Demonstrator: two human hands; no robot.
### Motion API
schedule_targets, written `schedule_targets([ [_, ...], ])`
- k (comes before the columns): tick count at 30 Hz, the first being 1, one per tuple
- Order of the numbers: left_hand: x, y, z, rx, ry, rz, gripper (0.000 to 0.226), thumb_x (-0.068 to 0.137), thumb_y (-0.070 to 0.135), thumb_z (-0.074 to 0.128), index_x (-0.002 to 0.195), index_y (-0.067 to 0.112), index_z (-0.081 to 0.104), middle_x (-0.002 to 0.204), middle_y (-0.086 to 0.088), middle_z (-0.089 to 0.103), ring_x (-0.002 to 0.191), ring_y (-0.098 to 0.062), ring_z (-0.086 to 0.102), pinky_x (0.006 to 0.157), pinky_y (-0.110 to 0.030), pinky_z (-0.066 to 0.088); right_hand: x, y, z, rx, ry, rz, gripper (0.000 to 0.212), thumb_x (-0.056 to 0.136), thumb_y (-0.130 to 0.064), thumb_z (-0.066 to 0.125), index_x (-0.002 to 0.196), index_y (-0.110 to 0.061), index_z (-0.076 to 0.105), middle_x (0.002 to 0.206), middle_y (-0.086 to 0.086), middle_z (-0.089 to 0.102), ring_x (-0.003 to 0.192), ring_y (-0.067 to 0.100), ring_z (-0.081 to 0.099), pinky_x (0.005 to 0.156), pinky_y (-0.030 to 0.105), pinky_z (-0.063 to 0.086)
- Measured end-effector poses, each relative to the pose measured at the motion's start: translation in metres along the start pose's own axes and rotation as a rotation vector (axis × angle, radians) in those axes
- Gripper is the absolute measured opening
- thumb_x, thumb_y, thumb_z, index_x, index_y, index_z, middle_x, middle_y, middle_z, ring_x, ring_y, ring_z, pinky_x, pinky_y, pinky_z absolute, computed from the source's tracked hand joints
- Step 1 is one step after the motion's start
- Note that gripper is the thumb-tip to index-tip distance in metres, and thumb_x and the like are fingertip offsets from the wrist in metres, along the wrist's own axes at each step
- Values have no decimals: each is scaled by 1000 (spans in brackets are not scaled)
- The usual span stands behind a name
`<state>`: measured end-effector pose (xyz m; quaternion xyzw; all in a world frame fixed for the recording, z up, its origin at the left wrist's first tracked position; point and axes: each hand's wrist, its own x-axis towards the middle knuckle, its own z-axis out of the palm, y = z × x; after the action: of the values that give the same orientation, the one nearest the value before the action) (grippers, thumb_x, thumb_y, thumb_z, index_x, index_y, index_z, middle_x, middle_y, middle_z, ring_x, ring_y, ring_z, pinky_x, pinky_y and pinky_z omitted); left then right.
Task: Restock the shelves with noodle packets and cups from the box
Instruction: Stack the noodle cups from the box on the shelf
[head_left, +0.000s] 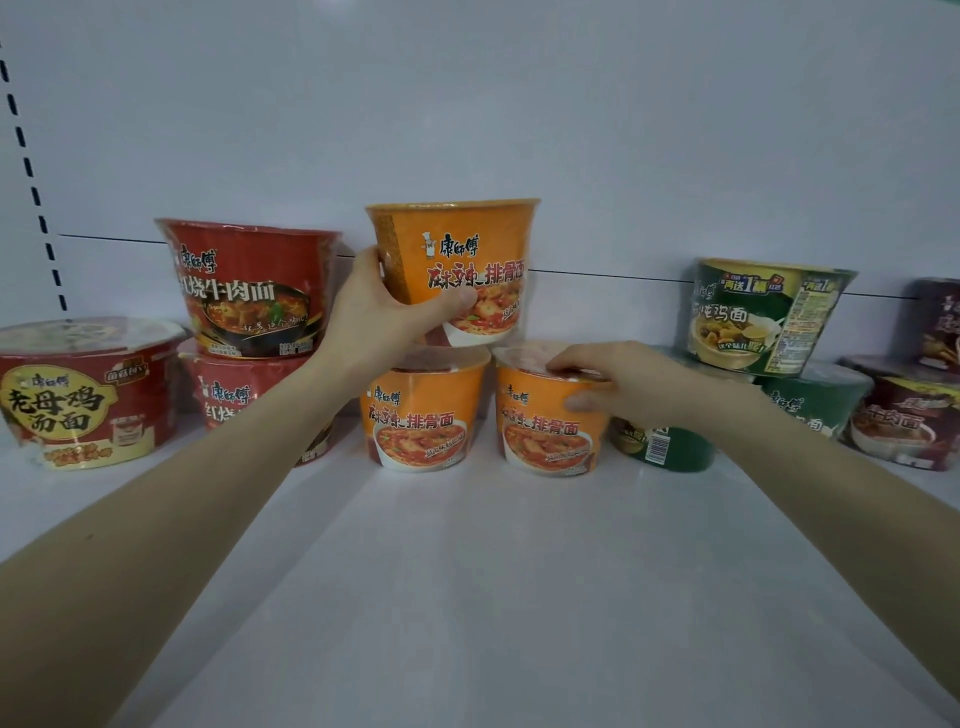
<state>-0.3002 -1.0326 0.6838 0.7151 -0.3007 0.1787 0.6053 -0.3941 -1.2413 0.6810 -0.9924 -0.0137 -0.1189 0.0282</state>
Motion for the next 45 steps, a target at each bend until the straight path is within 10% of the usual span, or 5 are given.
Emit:
schedule_targets([
  [33,3,2,2,1,47,31,70,73,39,72,131,16,40,120,6,57,80,6,53,61,-7,42,14,10,-4,109,-81,-12,45,90,-18,56,133,-19,42,136,2,48,120,16,47,89,22,39],
  [45,2,7,3,-11,-18,41,71,71,39,73,130,16,41,112,10,57,83,7,54,62,-9,43,20,-17,-51,830,460,-53,61,87,-42,57,141,-29,29,144,-2,39,124,15,47,80,23,47],
])
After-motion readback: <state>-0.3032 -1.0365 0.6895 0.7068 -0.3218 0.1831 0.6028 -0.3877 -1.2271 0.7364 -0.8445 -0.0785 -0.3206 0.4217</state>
